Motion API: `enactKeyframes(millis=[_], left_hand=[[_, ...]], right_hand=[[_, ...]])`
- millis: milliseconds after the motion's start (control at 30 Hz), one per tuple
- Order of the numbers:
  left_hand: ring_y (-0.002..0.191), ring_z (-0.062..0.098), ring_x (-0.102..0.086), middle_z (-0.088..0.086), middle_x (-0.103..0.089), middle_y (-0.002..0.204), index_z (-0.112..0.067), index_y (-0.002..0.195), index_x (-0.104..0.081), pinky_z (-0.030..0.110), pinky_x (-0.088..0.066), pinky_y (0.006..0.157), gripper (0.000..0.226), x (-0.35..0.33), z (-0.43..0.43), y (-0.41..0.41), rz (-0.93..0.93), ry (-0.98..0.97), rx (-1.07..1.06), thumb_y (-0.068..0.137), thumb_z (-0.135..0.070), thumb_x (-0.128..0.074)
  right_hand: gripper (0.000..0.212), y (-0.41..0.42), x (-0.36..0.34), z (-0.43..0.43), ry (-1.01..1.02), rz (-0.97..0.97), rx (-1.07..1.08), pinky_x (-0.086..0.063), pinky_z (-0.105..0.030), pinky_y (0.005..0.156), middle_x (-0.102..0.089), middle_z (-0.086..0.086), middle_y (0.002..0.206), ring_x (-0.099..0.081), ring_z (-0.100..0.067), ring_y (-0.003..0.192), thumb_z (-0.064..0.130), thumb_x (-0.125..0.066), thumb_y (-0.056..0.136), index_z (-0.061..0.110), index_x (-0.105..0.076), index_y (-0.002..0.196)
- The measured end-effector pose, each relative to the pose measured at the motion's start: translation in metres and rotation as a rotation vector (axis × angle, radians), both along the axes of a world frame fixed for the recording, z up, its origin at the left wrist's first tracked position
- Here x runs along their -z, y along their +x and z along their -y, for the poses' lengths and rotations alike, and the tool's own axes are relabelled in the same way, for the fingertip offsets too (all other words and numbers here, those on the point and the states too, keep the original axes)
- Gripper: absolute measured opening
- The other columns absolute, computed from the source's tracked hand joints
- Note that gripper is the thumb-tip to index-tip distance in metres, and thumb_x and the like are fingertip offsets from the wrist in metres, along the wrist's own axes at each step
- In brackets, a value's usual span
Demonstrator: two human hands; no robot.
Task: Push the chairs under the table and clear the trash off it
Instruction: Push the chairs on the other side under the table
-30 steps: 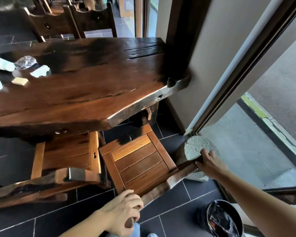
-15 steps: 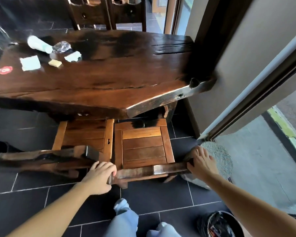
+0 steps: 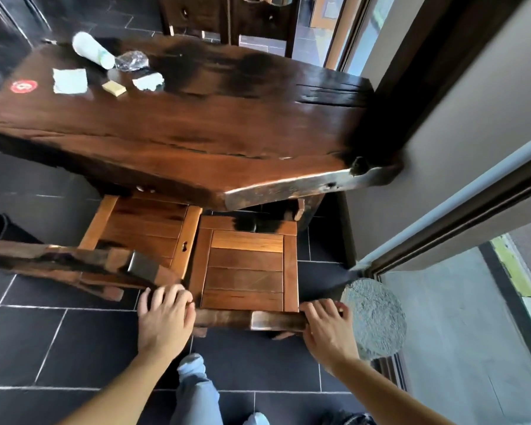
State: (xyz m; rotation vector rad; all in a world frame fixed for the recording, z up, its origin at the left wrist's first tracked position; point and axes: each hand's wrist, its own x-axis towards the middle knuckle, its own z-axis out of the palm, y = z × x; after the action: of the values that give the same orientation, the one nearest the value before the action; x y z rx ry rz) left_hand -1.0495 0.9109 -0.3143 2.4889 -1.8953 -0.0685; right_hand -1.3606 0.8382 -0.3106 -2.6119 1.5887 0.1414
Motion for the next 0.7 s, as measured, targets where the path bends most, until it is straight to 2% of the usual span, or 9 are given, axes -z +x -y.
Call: enactKeyframes(millis=[133, 300, 433, 567, 700], left_hand=[[0.078, 0.024, -0.059, -0.006, -0.064, 0.079, -0.025, 0.071, -0.064, 0.042, -0.039, 0.08, 0.031, 0.001, 0.003, 0.003, 0.03, -0.022, 0.016, 0.08, -0.034, -0.035], [0.075, 0.024, -0.057, -0.007, -0.061, 0.072, -0.025, 0.068, -0.06, 0.041, -0.037, 0.075, 0.028, 0.002, 0.023, 0.007, 0.05, -0.073, 0.014, 0.077, -0.035, -0.035], [0.077, 0.024, -0.057, -0.006, -0.062, 0.073, -0.026, 0.067, -0.061, 0.04, -0.035, 0.073, 0.03, 0.0, 0.053, 0.013, 0.022, -0.061, -0.001, 0.078, -0.037, -0.034], [0.077, 0.024, -0.057, -0.007, -0.061, 0.071, -0.027, 0.066, -0.061, 0.039, -0.033, 0.074, 0.031, 0.001, 0.086, 0.012, -0.008, -0.069, 0.006, 0.078, -0.037, -0.034], [0.08, 0.022, -0.057, -0.007, -0.063, 0.075, -0.028, 0.069, -0.062, 0.038, -0.033, 0.075, 0.03, 0.002, 0.121, 0.019, -0.013, -0.055, 0.017, 0.079, -0.038, -0.036]], right_hand=[[0.033, -0.004, 0.005, 0.0, -0.014, 0.071, -0.099, -0.032, -0.037, 0.083, -0.06, 0.014, 0.091, -0.054, -0.016, 0.089, 0.03, -0.053, 0.064, 0.033, -0.058, 0.096], [0.028, -0.003, 0.009, 0.019, -0.038, 0.079, -0.146, -0.032, -0.037, 0.085, -0.059, 0.013, 0.093, -0.056, -0.017, 0.088, 0.032, -0.051, 0.065, 0.033, -0.058, 0.092], [0.028, 0.008, 0.001, 0.052, 0.002, 0.068, -0.07, -0.033, -0.036, 0.086, -0.059, 0.016, 0.094, -0.053, -0.015, 0.092, 0.035, -0.053, 0.065, 0.034, -0.058, 0.092], [0.035, 0.015, -0.002, 0.09, 0.06, 0.015, 0.0, -0.036, -0.037, 0.089, -0.059, 0.016, 0.098, -0.052, -0.016, 0.099, 0.04, -0.055, 0.062, 0.035, -0.058, 0.097], [0.048, 0.024, -0.009, 0.125, 0.095, -0.046, 0.017, -0.037, -0.045, 0.097, -0.059, 0.013, 0.108, -0.054, -0.019, 0.106, 0.042, -0.064, 0.058, 0.034, -0.061, 0.105]])
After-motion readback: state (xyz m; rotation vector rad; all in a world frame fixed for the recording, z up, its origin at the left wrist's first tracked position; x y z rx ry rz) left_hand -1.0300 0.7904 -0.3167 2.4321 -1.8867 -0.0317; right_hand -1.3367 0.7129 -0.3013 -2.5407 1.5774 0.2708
